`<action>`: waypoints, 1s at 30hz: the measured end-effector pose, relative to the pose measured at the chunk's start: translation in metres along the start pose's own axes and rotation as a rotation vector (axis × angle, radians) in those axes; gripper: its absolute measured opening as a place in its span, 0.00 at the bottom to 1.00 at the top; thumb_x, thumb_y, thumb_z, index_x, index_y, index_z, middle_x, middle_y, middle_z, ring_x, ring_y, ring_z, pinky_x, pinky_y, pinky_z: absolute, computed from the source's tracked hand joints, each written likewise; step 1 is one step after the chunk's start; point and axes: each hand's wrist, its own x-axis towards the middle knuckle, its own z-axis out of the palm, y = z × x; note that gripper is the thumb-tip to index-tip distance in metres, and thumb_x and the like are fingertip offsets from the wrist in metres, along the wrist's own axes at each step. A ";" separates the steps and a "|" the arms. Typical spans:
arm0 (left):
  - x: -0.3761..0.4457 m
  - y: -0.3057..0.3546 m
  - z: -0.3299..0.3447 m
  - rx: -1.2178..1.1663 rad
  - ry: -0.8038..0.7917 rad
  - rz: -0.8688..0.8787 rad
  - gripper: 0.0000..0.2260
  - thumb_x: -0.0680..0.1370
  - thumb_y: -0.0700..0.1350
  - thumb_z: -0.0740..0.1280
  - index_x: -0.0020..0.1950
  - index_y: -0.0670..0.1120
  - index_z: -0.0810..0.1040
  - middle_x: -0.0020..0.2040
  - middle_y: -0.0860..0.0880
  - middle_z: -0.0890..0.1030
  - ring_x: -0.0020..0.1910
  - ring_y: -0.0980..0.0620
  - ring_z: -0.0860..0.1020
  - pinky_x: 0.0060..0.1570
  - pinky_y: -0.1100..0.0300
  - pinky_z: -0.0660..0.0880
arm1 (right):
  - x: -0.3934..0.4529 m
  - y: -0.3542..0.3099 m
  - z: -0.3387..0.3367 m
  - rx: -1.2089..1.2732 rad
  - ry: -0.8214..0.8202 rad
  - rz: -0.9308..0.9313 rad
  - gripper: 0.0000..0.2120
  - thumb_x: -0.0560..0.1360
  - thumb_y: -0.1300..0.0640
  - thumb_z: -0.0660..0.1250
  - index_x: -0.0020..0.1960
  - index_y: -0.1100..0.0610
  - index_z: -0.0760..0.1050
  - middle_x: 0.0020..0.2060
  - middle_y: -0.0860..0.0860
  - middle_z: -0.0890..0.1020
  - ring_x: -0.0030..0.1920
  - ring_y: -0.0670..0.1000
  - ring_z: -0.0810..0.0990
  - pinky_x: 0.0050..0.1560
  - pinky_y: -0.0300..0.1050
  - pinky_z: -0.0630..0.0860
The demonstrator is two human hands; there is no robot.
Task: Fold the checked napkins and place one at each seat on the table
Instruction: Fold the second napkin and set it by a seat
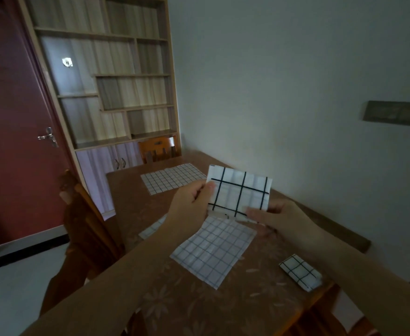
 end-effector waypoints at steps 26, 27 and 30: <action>-0.022 -0.016 -0.054 -0.104 -0.268 -0.383 0.07 0.79 0.48 0.66 0.56 0.50 0.79 0.52 0.49 0.84 0.48 0.52 0.83 0.47 0.60 0.81 | 0.038 -0.020 0.038 0.164 -0.108 0.114 0.02 0.77 0.60 0.67 0.48 0.57 0.78 0.25 0.47 0.80 0.28 0.42 0.79 0.34 0.38 0.78; -0.021 -0.019 -0.058 -0.158 -0.201 -0.387 0.07 0.80 0.46 0.65 0.56 0.47 0.79 0.51 0.48 0.83 0.46 0.52 0.83 0.45 0.61 0.81 | 0.041 -0.020 0.045 0.128 -0.124 0.094 0.05 0.76 0.59 0.68 0.51 0.57 0.79 0.30 0.48 0.83 0.33 0.45 0.82 0.39 0.42 0.79; -0.018 -0.031 -0.072 -0.278 -0.033 -0.390 0.05 0.79 0.43 0.66 0.52 0.44 0.80 0.46 0.48 0.83 0.43 0.52 0.83 0.41 0.61 0.81 | 0.048 -0.024 0.069 0.097 -0.130 0.082 0.12 0.75 0.51 0.68 0.57 0.53 0.79 0.42 0.47 0.87 0.43 0.46 0.85 0.41 0.39 0.80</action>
